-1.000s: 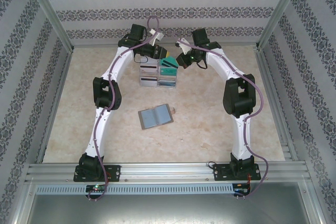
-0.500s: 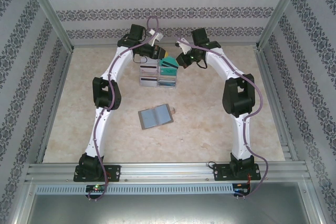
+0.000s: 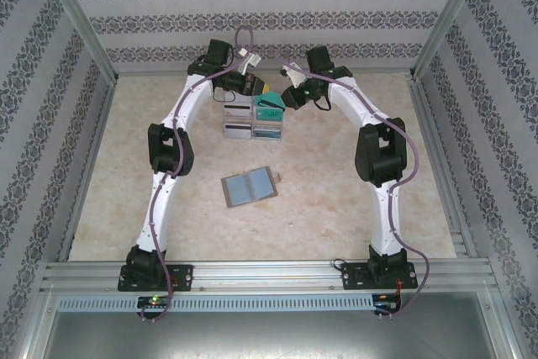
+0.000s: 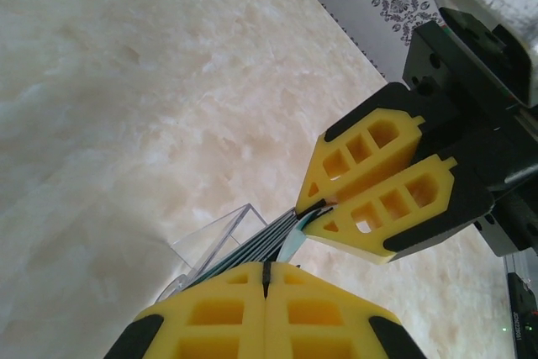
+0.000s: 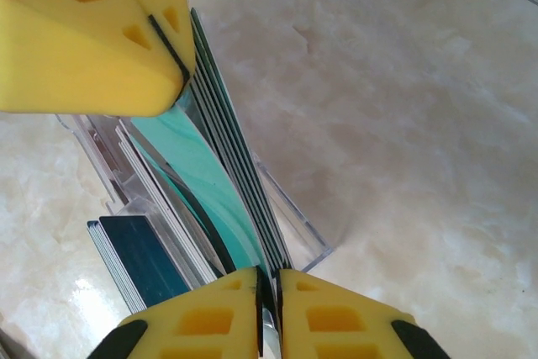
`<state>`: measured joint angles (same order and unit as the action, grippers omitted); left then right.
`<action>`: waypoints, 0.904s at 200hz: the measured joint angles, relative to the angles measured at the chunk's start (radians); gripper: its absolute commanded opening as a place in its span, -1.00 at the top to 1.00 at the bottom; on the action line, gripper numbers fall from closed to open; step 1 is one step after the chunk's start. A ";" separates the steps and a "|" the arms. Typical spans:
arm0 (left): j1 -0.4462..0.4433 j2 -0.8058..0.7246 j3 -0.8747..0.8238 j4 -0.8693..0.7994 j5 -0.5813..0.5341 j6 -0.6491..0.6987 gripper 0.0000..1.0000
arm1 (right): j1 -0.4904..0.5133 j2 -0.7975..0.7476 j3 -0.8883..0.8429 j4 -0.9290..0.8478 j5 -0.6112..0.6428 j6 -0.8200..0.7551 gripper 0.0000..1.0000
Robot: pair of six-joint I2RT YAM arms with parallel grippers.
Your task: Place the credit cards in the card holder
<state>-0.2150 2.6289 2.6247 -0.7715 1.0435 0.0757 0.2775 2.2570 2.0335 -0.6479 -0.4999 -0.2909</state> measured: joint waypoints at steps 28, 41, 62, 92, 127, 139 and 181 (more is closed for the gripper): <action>0.002 0.000 0.000 -0.003 0.010 0.000 1.00 | 0.000 0.003 0.000 0.006 -0.003 0.008 0.32; 0.004 0.000 0.000 -0.007 0.016 0.003 1.00 | 0.000 0.003 0.000 0.011 -0.005 0.013 0.27; 0.007 0.000 0.000 -0.008 0.023 0.004 1.00 | -0.001 0.003 0.000 0.020 -0.009 0.019 0.19; 0.008 0.000 0.000 -0.012 0.027 0.004 1.00 | -0.001 0.003 0.000 0.026 -0.014 0.027 0.16; 0.011 0.000 0.000 -0.016 0.031 0.004 1.00 | -0.001 0.003 0.000 0.032 -0.021 0.032 0.07; 0.013 0.000 0.000 -0.018 0.035 0.004 1.00 | -0.001 0.003 0.000 0.033 -0.027 0.034 0.03; 0.025 0.000 0.000 -0.023 0.057 0.004 1.00 | -0.014 -0.005 -0.040 0.066 -0.065 0.055 -0.06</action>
<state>-0.1898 2.6286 2.6247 -0.7948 1.1007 0.0799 0.2630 2.2517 1.9930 -0.5816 -0.5652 -0.2356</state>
